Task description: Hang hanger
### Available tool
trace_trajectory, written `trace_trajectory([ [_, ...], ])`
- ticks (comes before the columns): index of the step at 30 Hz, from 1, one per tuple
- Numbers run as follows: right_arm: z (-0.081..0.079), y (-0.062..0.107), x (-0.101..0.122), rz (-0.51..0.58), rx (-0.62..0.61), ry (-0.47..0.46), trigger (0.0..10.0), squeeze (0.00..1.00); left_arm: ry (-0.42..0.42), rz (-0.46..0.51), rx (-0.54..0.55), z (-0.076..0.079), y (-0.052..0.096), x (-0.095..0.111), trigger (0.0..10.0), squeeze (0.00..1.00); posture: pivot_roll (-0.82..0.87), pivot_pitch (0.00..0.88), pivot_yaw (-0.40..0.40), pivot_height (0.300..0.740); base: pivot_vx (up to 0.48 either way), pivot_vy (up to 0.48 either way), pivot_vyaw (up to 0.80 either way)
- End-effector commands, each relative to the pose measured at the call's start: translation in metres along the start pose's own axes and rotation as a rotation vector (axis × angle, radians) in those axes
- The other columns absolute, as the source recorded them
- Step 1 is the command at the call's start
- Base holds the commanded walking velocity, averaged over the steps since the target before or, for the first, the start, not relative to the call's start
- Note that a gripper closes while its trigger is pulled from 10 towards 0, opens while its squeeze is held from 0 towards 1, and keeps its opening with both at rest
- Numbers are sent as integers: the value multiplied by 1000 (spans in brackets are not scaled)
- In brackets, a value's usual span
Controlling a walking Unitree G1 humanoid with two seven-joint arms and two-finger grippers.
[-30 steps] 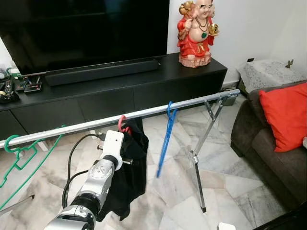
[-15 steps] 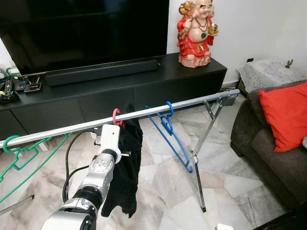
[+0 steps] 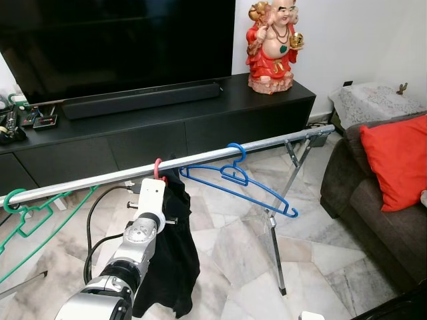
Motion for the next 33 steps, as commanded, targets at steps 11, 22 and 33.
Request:
trace_trajectory([
  [11, 7, 1, -5, -22, -12, -7, 10000, 0, -38, 8, -48, 5, 5, -7, 10000, 1000, 45, 42, 19, 740, 0, 0, 0],
  [22, 4, 1, -4, -19, -10, -8, 10000, 0, -17, 73, -46, 1, 6, 3, 10000, 1000, 44, 43, 19, 740, 0, 0, 0],
  [33, 8, 1, -5, -21, -14, -13, 10000, 0, -41, 122, -54, -14, 14, 3, 10000, 1000, 49, 51, 26, 740, 0, 0, 0],
])
Point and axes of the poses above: a point about 5 cm out from each wrist's last joint towards the gripper, its own y axis pointing back from the gripper into the wrist, its own x axis along the axis of the wrist's last joint, z = x × y, the point moved 5 cm from there along -y, pointing out of the wrist towards the gripper, and after that the axes turned 14 degrees about -y, right-handed, at the moved point
